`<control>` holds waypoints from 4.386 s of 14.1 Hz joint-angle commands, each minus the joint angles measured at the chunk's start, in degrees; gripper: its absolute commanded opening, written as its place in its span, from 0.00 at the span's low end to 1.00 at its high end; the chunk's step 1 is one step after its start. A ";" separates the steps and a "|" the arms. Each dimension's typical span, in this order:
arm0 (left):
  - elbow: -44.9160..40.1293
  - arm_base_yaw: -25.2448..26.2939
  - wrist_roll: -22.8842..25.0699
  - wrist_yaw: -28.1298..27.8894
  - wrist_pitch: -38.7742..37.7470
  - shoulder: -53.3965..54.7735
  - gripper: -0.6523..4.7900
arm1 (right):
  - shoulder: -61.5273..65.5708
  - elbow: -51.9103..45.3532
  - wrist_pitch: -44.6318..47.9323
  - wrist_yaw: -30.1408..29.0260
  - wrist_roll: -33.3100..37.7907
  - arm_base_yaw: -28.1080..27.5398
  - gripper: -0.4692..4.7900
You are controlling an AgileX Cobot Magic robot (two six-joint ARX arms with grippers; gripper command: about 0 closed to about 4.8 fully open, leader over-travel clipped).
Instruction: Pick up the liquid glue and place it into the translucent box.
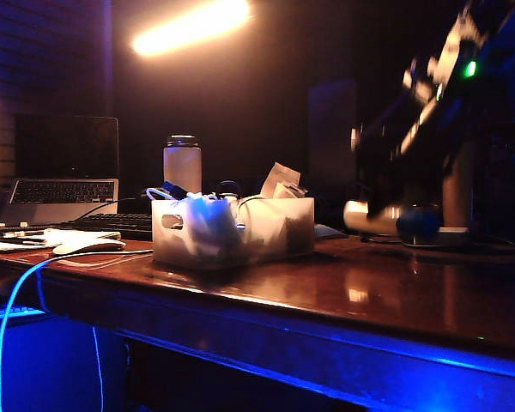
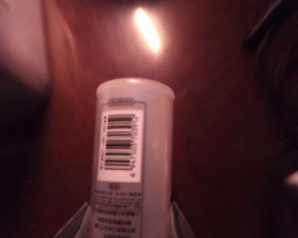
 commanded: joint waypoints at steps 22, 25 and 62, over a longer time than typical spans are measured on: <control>0.33 -0.07 -0.02 1.73 0.70 -0.20 0.11 | 6.16 4.20 34.29 -2.78 48.09 15.82 0.47; 0.33 -0.07 -0.02 1.75 0.52 -0.20 0.11 | 6.62 4.20 34.99 -3.06 48.04 15.82 0.73; 0.33 -0.04 1.27 7.72 -3.17 -0.22 0.11 | -115.95 -83.58 10.97 18.32 18.43 9.99 0.09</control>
